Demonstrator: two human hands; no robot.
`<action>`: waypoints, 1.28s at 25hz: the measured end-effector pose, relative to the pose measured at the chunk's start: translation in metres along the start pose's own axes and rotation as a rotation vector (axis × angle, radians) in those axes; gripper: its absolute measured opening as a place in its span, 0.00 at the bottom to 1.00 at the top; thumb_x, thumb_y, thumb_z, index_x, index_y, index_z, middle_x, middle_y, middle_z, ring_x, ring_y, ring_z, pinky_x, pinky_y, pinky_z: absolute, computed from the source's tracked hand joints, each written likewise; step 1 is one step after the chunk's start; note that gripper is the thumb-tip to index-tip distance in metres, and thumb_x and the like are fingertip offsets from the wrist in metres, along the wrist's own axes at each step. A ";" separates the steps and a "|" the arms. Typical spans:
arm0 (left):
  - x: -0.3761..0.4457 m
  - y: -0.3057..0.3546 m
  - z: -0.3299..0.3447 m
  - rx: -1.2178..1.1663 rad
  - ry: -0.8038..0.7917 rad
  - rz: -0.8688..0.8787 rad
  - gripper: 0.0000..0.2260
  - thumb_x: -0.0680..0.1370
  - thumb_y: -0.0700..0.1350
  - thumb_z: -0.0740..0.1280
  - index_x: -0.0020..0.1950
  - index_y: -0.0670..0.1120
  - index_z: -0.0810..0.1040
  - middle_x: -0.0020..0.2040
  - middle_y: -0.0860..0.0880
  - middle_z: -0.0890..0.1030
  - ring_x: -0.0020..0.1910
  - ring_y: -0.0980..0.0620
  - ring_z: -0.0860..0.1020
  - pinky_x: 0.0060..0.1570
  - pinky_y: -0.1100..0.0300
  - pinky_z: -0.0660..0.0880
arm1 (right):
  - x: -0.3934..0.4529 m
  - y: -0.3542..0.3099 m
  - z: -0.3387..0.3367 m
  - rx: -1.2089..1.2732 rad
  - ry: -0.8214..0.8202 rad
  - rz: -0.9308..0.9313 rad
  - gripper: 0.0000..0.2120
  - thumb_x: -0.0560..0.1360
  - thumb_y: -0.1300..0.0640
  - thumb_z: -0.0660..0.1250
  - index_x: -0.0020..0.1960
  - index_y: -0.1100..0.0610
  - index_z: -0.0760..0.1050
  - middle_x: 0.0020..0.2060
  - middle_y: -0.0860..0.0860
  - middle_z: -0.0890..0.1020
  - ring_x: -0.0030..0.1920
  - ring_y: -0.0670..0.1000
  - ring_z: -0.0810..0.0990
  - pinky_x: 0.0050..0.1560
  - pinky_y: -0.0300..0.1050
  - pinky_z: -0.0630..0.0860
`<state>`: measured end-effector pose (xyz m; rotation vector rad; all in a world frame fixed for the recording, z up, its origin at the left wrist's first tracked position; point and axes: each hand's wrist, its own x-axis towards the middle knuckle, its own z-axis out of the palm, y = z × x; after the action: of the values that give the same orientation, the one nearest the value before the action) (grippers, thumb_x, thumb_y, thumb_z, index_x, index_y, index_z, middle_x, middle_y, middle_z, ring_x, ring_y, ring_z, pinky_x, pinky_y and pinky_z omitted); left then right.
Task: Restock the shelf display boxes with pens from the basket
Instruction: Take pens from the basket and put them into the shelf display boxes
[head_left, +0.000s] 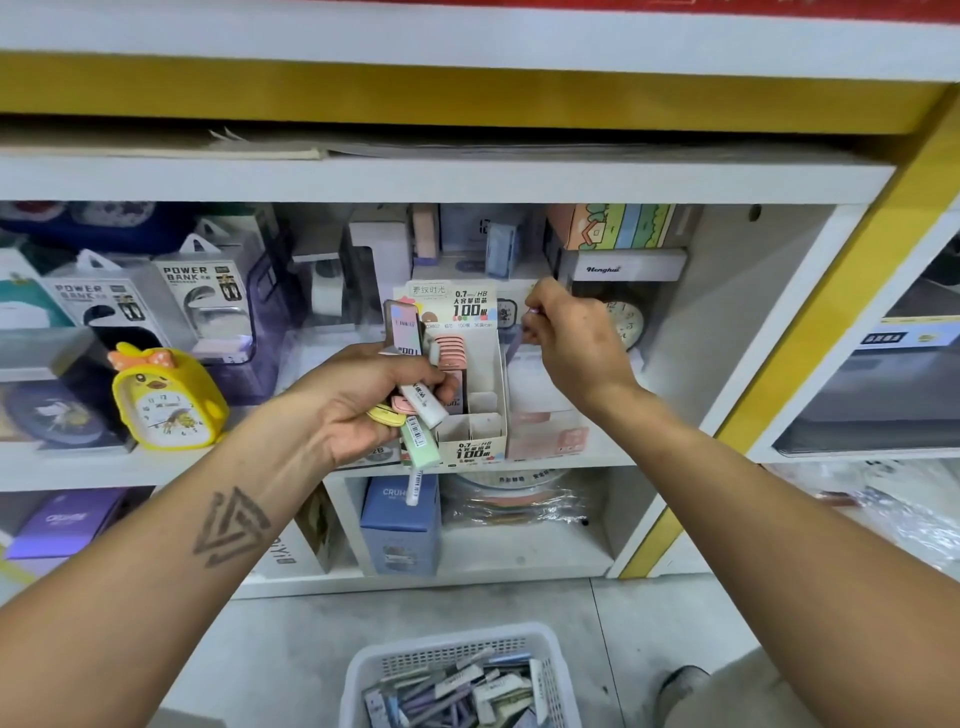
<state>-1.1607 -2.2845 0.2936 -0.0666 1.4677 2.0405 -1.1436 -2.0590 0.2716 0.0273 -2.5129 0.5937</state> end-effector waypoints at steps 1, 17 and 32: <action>0.000 0.000 0.000 -0.005 -0.002 0.000 0.14 0.64 0.28 0.70 0.48 0.36 0.80 0.41 0.38 0.84 0.38 0.44 0.84 0.35 0.56 0.81 | 0.001 0.001 0.001 0.015 0.000 0.003 0.03 0.81 0.63 0.60 0.51 0.62 0.73 0.40 0.59 0.83 0.41 0.61 0.82 0.41 0.57 0.80; -0.008 -0.006 0.002 0.029 -0.023 -0.028 0.12 0.67 0.27 0.70 0.49 0.35 0.80 0.42 0.36 0.84 0.37 0.44 0.84 0.35 0.56 0.81 | -0.020 -0.014 -0.027 -0.188 -0.583 0.135 0.15 0.77 0.36 0.62 0.55 0.46 0.71 0.49 0.48 0.81 0.48 0.54 0.79 0.48 0.50 0.77; -0.011 -0.021 0.018 0.097 -0.135 -0.077 0.07 0.74 0.28 0.68 0.48 0.38 0.79 0.42 0.37 0.83 0.36 0.46 0.83 0.41 0.55 0.81 | -0.034 -0.039 -0.049 0.371 -0.307 0.211 0.05 0.78 0.54 0.70 0.47 0.55 0.83 0.41 0.51 0.86 0.40 0.48 0.83 0.42 0.42 0.78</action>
<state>-1.1356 -2.2695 0.2871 0.0525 1.4549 1.8725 -1.0841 -2.0777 0.3062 -0.0104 -2.6779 1.2184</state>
